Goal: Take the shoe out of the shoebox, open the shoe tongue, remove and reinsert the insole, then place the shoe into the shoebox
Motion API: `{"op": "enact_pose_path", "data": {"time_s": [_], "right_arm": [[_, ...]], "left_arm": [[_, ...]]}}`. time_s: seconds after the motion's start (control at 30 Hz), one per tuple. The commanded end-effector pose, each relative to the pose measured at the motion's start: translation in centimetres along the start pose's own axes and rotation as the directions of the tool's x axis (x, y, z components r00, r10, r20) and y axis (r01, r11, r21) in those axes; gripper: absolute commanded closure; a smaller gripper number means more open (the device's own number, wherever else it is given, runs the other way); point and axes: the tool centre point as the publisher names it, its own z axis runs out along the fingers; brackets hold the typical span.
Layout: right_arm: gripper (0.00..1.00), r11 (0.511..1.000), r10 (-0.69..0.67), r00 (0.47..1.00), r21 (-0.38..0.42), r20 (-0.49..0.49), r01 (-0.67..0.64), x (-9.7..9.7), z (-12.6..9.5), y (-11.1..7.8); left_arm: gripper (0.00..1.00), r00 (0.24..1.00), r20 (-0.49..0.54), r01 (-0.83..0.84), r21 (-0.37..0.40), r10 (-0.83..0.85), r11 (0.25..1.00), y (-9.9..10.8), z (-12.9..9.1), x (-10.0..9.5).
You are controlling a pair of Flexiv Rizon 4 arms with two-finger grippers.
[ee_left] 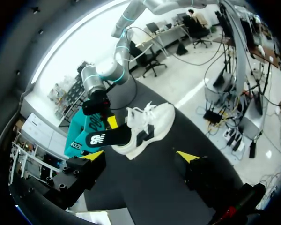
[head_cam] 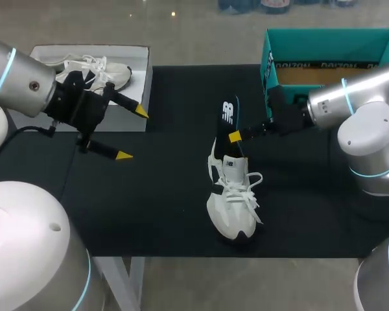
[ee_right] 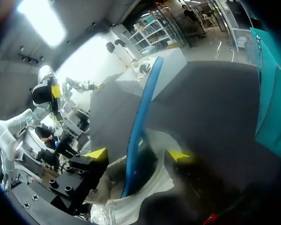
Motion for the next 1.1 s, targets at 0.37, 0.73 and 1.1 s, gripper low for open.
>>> {"op": "enact_pose_path", "data": {"time_s": [0.37, 0.73, 1.1], "right_arm": [[1.00, 1.000, 0.003, 1.000, 0.009, 0.009, -0.003, -0.3, 0.0, 0.0], [1.00, 1.000, 0.016, 1.000, 0.024, -0.016, -0.015, 0.7, 0.5, -1.6], [1.00, 0.995, 0.062, 0.998, 0.083, -0.034, -0.059, 1.6, 1.9, -4.8]], "left_arm": [[0.00, 1.000, -0.003, 0.001, -0.005, -0.001, 1.000, -0.1, 0.0, 0.0], [0.00, 1.000, -0.003, 0.001, -0.005, -0.001, 1.000, -0.1, 0.0, 0.0], [0.00, 1.000, -0.003, 0.001, -0.005, -0.001, 1.000, -0.1, 0.0, 0.0]]}}
